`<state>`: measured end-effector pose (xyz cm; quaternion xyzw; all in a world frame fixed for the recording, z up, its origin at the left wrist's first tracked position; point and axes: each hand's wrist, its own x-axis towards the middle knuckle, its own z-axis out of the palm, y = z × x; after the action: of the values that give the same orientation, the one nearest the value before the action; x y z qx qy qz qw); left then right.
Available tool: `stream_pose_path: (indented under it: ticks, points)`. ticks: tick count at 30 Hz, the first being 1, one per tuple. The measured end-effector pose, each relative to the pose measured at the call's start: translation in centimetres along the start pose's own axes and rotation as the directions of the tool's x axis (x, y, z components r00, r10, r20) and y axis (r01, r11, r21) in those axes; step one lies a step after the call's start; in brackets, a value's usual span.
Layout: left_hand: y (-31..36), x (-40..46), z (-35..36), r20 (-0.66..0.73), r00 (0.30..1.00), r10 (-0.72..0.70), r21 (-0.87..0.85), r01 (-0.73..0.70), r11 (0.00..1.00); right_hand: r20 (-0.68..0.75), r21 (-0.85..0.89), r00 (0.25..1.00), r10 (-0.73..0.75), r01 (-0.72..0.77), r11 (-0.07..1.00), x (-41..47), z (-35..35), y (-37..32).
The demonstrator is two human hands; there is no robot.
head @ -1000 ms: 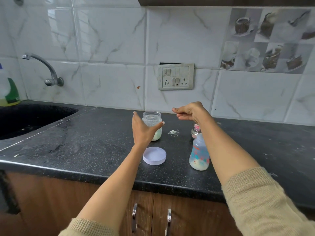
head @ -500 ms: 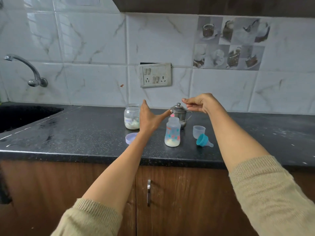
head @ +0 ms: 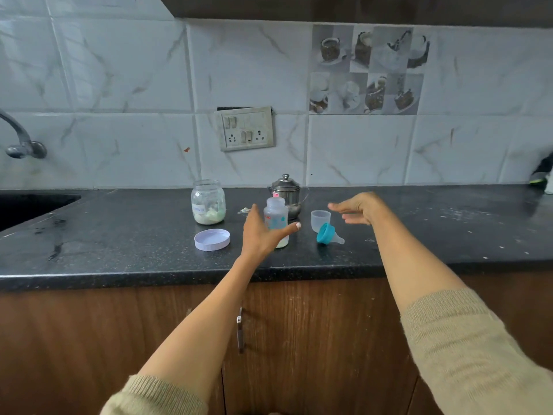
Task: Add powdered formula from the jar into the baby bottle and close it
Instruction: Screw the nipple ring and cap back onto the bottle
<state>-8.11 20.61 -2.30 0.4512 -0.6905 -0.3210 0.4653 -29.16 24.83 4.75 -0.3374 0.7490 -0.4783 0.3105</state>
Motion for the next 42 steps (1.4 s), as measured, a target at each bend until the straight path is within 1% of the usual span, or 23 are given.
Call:
stream_pose_path:
  ticks: [3, 5, 7, 15, 17, 19, 21, 22, 24, 25, 27, 28, 30, 33, 36, 42]
  points:
    - [-0.9, -0.2, 0.4, 0.036, 0.999, 0.014, -0.004, -0.014, 1.000, 0.116, -0.259, 0.989, 0.089, -0.056, 0.964, 0.7, 0.6, 1.2]
    - [-1.3, -0.2, 0.6, 0.043, 0.999, 0.021, -0.006, -0.021, 1.000, 0.178, -0.362, 0.973, 0.147, -0.074, 0.929, 1.1, 0.9, 1.9]
    - [-1.6, 0.0, 0.6, 0.028, 0.999, 0.027, -0.012, -0.026, 1.000, 0.216, -0.424, 0.960, 0.177, -0.071, 0.903, 1.3, 1.4, 2.3]
    - [-2.3, 0.4, 0.5, 0.022, 0.999, 0.047, -0.020, -0.046, 0.999, 0.308, -0.471, 0.939, 0.154, 0.010, 0.882, 0.0, 1.8, 0.4]
    - [-2.2, 0.3, 0.6, 0.020, 0.998, 0.051, -0.028, -0.050, 0.998, 0.371, -0.460, 0.922, 0.112, 0.077, 0.885, -1.0, 1.6, -1.3]
    - [-2.2, 0.3, 0.6, 0.013, 0.999, 0.052, -0.033, -0.052, 0.998, 0.431, -0.403, 0.901, 0.045, 0.147, 0.903, -1.9, 1.6, -3.5]
    - [-2.2, 0.2, 0.7, 0.010, 0.998, 0.054, -0.028, -0.054, 0.998, 0.458, -0.369, 0.889, -0.031, 0.222, 0.903, -2.4, 2.1, -5.6]
    - [-2.1, 0.3, 0.7, 0.015, 0.999, 0.051, -0.020, -0.051, 0.999, 0.461, -0.385, 0.884, -0.078, 0.278, 0.880, -2.5, 2.5, -6.5]
    - [-1.9, 0.6, 0.6, 0.035, 0.999, 0.031, -0.007, -0.031, 0.999, 0.474, -0.439, 0.862, -0.180, 0.409, 0.800, -2.9, 3.6, -8.0]
    - [-1.8, 0.7, 0.6, 0.046, 0.999, 0.017, 0.002, -0.018, 1.000, 0.487, -0.478, 0.843, -0.227, 0.475, 0.739, -3.2, 4.1, -8.7]
    - [-1.5, 1.2, 0.3, 0.069, 0.998, -0.007, 0.033, 0.005, 0.999, 0.507, -0.583, 0.809, -0.299, 0.577, 0.572, -3.9, 5.4, -9.8]
    - [-1.3, 1.4, 0.2, 0.082, 0.997, -0.015, 0.053, 0.011, 0.999, 0.512, -0.622, 0.794, -0.327, 0.605, 0.496, -4.2, 6.0, -10.2]
    - [-1.1, 1.8, -0.1, 0.100, 0.995, -0.022, 0.091, 0.012, 0.996, 0.514, -0.684, 0.780, -0.357, 0.624, 0.379, -4.4, 7.2, -10.8]
    - [-1.1, 2.0, -0.4, 0.111, 0.994, -0.012, 0.110, -0.001, 0.994, 0.513, -0.759, 0.787, -0.341, 0.602, 0.248, -4.3, 8.9, -11.0]
    - [-1.2, 2.0, -0.6, 0.114, 0.993, 0.004, 0.108, -0.016, 0.994, 0.531, -0.774, 0.789, -0.308, 0.600, 0.203, -4.0, 9.8, -10.7]
    - [-1.3, 2.1, -0.9, 0.131, 0.991, 0.018, 0.100, -0.031, 0.994, 0.532, -0.769, 0.789, -0.305, 0.602, 0.217, -3.3, 9.9, -10.1]
